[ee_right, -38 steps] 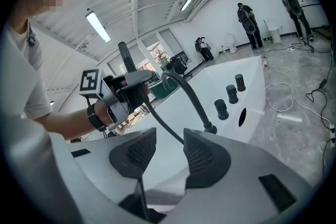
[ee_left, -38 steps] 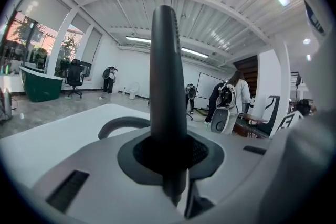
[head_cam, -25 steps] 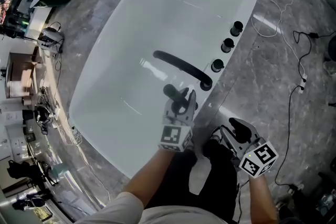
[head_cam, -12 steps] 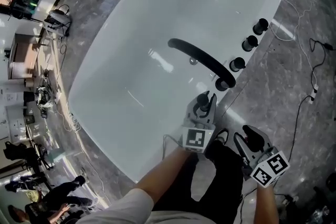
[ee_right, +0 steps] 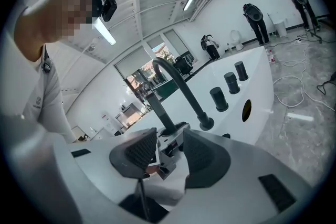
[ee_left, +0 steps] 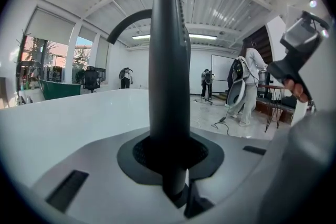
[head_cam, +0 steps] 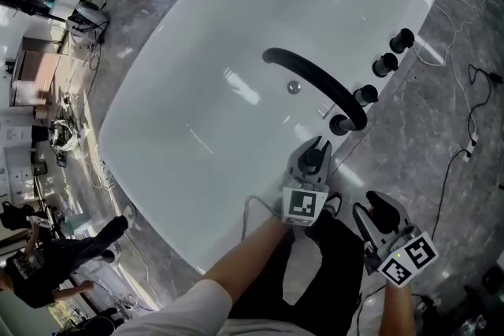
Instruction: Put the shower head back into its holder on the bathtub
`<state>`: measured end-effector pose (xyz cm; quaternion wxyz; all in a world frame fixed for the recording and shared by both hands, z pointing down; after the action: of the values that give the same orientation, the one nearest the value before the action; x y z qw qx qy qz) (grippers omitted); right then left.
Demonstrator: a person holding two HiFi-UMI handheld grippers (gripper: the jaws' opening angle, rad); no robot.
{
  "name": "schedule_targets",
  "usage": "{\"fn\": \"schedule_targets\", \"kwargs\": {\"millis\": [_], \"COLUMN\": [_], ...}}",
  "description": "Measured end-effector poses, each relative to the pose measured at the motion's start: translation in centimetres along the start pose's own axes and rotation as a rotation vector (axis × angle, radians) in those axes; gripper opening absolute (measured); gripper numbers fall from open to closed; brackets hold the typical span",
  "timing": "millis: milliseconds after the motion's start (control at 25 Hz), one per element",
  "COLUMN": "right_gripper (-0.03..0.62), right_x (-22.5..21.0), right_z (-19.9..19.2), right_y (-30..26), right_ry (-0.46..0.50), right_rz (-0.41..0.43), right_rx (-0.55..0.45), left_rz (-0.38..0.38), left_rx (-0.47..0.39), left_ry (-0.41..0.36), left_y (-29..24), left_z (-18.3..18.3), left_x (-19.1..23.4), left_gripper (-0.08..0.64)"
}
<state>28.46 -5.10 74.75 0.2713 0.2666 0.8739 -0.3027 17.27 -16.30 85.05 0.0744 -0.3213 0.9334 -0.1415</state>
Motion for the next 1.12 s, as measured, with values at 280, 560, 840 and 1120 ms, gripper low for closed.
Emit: {"fn": "schedule_targets", "kwargs": {"millis": [280, 560, 840, 1120], "right_gripper": [0.167, 0.166, 0.164, 0.166], "right_x": [1.6, 2.6, 4.3, 6.2], "right_z": [0.7, 1.5, 1.2, 1.6], "right_y": [0.4, 1.5, 1.8, 2.2], "right_ry": [-0.009, -0.013, -0.025, -0.017], "right_rz": [0.014, 0.006, -0.005, -0.005], "right_rx": [-0.012, -0.026, -0.014, -0.012], "left_rz": [-0.015, -0.026, -0.091, -0.146], "left_rx": [0.134, 0.240, 0.271, 0.293], "left_ry": [-0.052, -0.039, -0.044, -0.046], "left_y": [-0.7, -0.4, -0.1, 1.0], "left_z": [-1.2, -2.3, -2.2, -1.2], "left_x": [-0.7, -0.8, -1.1, -1.2], "left_gripper": [0.067, 0.068, 0.106, 0.184]}}
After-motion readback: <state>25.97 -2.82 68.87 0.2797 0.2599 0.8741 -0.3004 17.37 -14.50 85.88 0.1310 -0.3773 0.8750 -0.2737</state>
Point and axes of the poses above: the fingertips, and each gripper's own axes: y backward along the fingers, x to its left, z out of its top, the point moved 4 cm from there along y, backward along the fingers, and after that the axes turned 5 degrees about -y, right-handed, at the moved point
